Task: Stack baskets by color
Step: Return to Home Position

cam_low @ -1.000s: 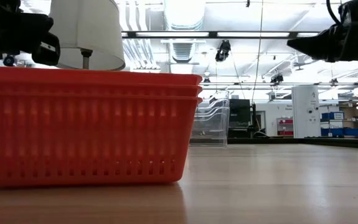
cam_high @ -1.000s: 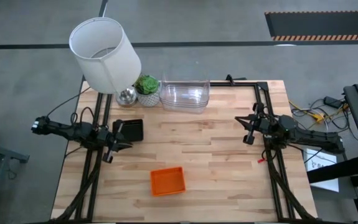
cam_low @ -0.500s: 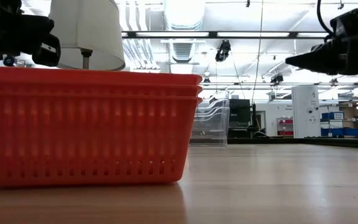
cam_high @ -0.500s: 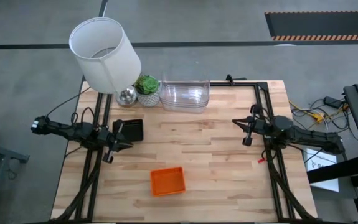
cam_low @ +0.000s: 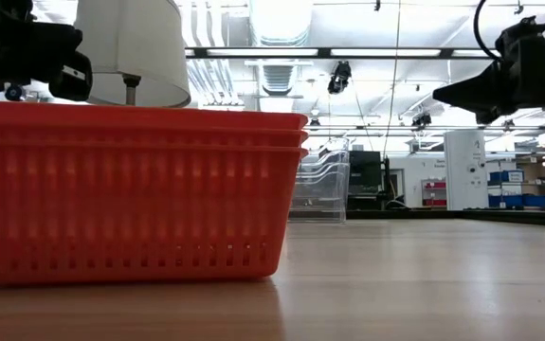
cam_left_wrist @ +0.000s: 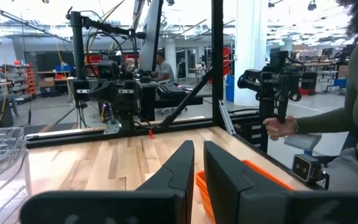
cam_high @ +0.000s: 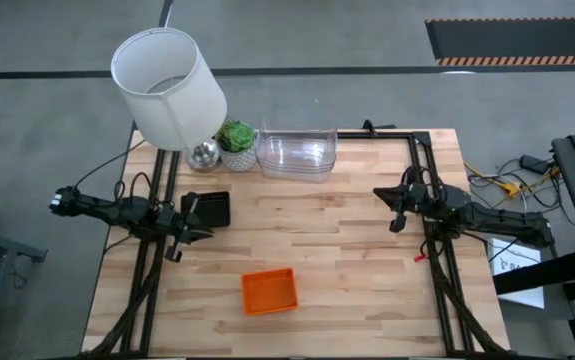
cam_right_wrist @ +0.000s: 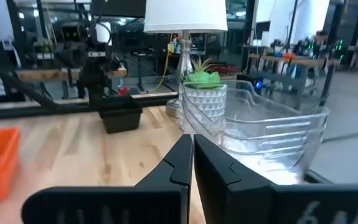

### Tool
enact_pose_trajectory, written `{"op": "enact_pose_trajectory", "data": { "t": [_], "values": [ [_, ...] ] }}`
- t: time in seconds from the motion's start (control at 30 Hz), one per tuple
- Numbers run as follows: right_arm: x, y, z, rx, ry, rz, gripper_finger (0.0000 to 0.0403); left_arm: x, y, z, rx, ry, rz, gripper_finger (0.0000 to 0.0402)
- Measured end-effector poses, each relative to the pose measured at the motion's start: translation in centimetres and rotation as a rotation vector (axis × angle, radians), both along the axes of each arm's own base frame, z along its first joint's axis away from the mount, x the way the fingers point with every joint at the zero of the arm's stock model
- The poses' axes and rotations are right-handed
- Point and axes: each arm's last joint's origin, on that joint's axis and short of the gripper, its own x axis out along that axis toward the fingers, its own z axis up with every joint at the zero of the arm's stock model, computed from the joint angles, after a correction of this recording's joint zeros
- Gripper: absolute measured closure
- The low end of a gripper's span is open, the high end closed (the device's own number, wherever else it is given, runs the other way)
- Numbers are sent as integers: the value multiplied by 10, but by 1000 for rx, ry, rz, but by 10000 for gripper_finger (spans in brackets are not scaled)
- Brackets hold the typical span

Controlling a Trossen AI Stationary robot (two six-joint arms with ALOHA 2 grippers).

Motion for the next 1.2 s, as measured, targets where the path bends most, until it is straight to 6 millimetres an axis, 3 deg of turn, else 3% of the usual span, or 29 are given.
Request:
{"op": "enact_pose_trajectory", "data": {
  "t": [0.17, 1.2],
  "values": [
    [0, 0, 0, 86, -25, 3, 394, 0, 0, 0, 0, -1, 0, 382],
    [0, 0, -1, 84, -23, 4, 394, 0, 0, 0, 0, -2, 0, 382]
  ]
}}
